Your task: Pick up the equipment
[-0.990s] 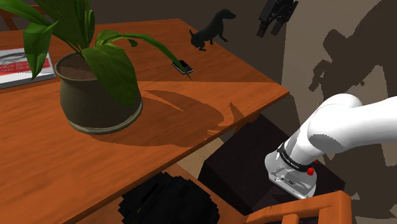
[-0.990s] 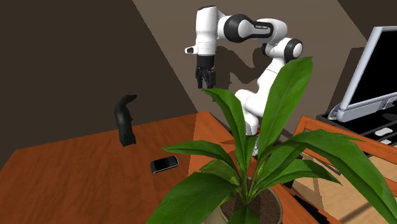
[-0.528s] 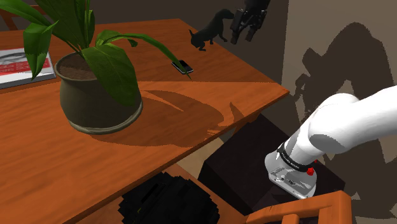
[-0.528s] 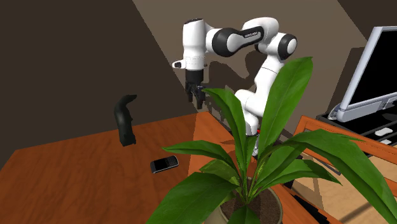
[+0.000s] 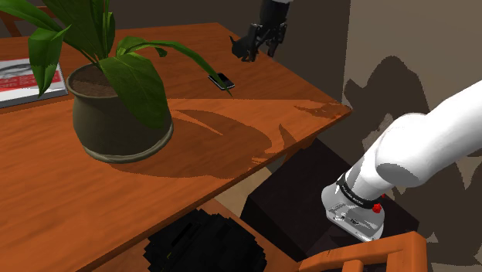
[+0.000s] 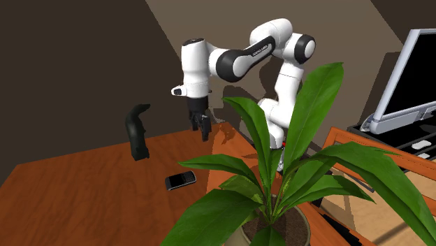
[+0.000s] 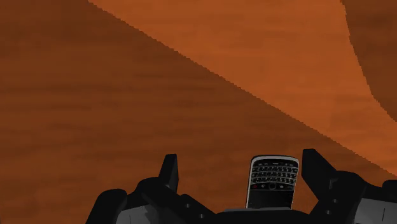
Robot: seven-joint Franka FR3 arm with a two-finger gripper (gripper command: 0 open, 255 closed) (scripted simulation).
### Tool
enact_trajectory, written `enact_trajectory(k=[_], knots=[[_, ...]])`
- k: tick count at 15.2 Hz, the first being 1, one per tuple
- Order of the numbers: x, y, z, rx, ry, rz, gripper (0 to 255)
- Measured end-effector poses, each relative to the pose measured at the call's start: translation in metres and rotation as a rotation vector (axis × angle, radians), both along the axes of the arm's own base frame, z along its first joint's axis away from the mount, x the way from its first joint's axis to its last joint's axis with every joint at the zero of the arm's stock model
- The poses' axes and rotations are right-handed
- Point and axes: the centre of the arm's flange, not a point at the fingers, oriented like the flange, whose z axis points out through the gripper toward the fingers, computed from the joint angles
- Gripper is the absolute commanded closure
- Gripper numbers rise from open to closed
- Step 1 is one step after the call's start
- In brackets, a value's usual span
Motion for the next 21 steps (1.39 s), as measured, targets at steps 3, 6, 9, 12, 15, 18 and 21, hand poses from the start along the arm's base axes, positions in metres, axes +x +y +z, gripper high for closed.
enact_trajectory(k=[3, 6, 9, 12, 15, 18, 21], knots=[[0.032, 0.012, -0.021, 0.000, 0.008, 0.012, 0], [0.065, 0.030, -0.040, 0.001, 0.016, 0.024, 0], [0.095, 0.046, -0.061, 0.001, 0.024, 0.036, 0], [0.122, 0.055, -0.081, 0.001, 0.032, 0.046, 0], [0.129, 0.059, -0.096, 0.002, 0.033, 0.048, 0], [0.128, 0.060, -0.113, 0.002, 0.033, 0.049, 0], [0.129, 0.060, -0.125, 0.002, 0.033, 0.048, 255]])
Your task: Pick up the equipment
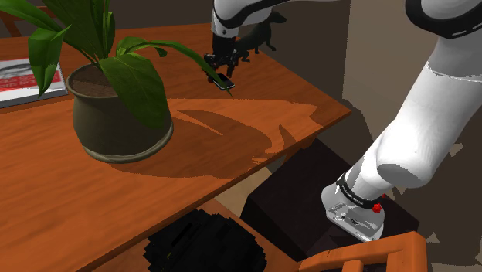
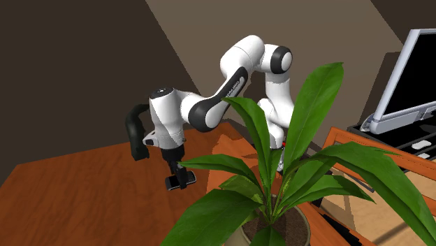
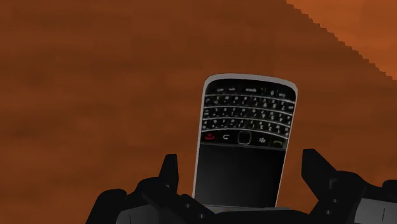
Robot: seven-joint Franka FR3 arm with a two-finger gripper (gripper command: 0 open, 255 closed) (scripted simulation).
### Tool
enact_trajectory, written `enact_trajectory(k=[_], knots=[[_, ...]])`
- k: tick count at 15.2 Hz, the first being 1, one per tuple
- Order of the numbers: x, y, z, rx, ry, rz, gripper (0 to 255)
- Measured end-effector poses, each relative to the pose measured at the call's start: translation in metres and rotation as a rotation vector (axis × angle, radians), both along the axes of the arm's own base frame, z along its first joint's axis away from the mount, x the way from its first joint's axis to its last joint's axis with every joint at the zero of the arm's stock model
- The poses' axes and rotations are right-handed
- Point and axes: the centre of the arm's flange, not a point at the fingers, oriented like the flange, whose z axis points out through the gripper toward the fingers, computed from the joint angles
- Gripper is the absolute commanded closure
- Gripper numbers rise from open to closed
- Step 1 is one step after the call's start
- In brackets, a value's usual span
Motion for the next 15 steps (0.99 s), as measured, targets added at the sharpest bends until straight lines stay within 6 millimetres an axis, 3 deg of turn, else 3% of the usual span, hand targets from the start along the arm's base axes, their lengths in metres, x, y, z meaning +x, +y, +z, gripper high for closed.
enact_trajectory(k=[10, 15], knots=[[0.000, -0.001, 0.000, 0.000, -0.004, -0.001, 255], [0.000, 0.000, 0.020, 0.000, -0.001, 0.000, 255]])
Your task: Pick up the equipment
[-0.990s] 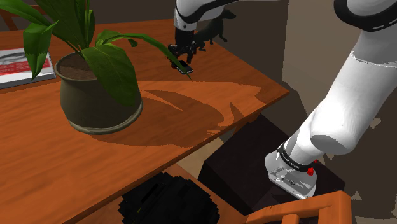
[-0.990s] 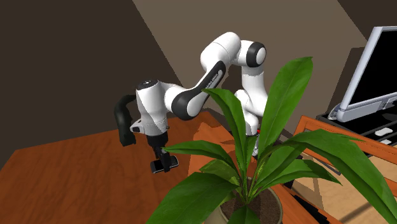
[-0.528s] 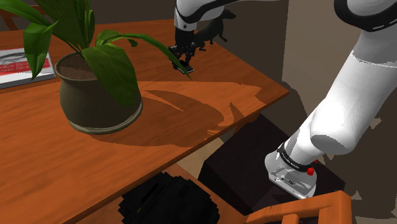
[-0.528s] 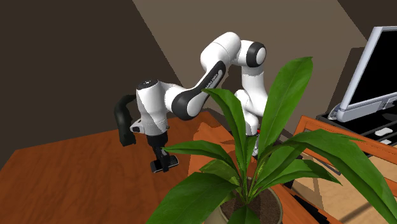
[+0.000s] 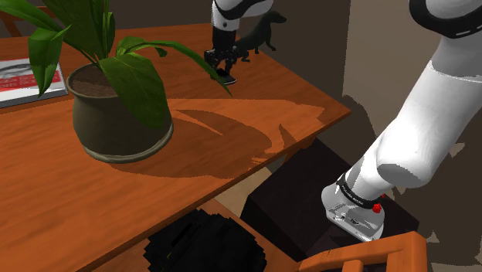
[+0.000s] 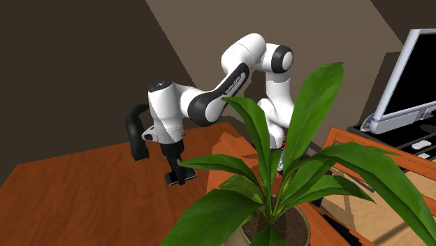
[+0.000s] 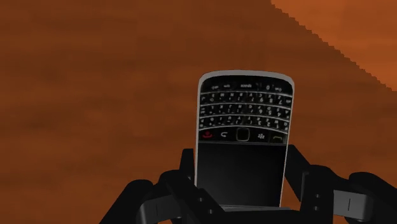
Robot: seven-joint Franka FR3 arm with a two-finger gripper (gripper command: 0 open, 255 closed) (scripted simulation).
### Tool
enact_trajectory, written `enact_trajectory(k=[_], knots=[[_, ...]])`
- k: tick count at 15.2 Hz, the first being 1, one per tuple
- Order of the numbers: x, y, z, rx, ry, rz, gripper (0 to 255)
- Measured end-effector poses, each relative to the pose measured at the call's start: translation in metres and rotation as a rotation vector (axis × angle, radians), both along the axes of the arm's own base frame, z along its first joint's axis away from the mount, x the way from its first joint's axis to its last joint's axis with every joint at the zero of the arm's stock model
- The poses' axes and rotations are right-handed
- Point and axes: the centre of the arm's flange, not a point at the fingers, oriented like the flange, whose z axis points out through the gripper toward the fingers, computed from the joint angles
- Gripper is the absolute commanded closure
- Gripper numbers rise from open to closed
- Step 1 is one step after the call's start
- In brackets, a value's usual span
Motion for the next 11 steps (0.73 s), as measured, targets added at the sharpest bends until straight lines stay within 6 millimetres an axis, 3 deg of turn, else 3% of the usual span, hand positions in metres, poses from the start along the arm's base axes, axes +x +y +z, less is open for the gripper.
enact_trajectory(k=[11], knots=[[-0.001, 0.000, 0.056, 0.000, 0.000, 0.000, 255]])
